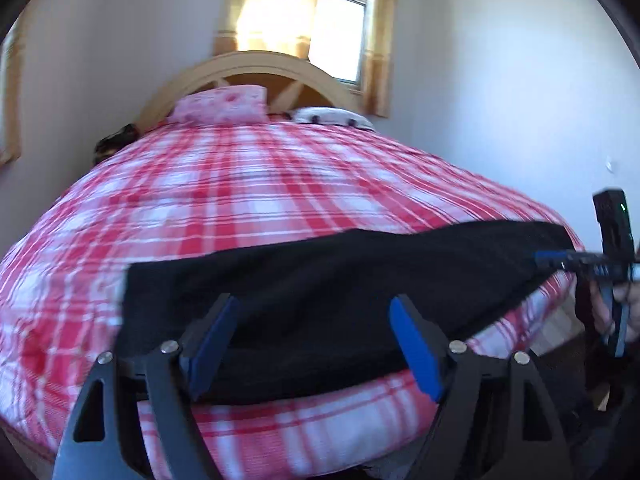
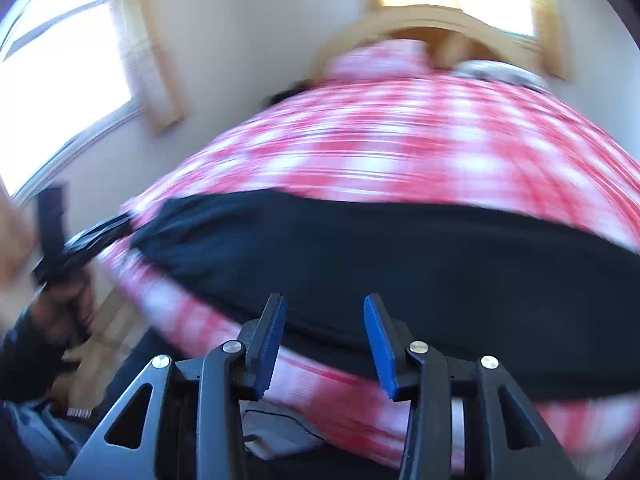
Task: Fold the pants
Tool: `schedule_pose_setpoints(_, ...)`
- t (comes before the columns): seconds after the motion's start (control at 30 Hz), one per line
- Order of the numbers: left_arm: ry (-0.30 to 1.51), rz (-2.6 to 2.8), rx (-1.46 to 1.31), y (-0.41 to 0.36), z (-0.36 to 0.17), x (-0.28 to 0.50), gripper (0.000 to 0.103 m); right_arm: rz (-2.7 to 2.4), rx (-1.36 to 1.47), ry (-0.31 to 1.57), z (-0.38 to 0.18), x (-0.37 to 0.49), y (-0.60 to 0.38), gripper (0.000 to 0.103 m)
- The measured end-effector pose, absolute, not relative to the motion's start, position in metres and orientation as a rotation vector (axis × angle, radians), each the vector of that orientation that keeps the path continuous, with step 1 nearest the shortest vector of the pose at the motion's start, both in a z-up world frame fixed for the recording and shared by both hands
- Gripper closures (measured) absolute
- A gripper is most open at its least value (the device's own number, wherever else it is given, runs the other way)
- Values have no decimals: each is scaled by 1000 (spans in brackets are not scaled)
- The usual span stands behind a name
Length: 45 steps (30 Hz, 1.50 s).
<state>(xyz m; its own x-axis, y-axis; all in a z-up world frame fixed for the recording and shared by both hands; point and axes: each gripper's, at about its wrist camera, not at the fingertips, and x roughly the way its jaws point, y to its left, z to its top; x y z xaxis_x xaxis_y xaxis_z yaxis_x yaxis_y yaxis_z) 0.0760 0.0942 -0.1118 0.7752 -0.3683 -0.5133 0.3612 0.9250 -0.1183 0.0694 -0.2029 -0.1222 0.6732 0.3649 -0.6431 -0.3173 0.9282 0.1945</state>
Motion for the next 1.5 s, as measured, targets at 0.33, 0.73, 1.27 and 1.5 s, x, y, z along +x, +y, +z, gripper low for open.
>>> schedule_pose_setpoints(0.33, 654, -563, 80, -31, -120, 90, 23, 97, 404, 739, -133, 44, -349, 60)
schedule_pose_setpoints(0.73, 717, -556, 157, -68, -148, 82, 36, 79, 689, 726, -149, 34, -412, 60)
schedule_pose_setpoints(1.27, 695, -526, 203, -68, -149, 82, 44, 249, 842, 720, -180, 47, -408, 67)
schedule_pose_setpoints(1.5, 669, -529, 229, -66, -151, 78, 66, 232, 861, 714, -184, 50, -411, 99)
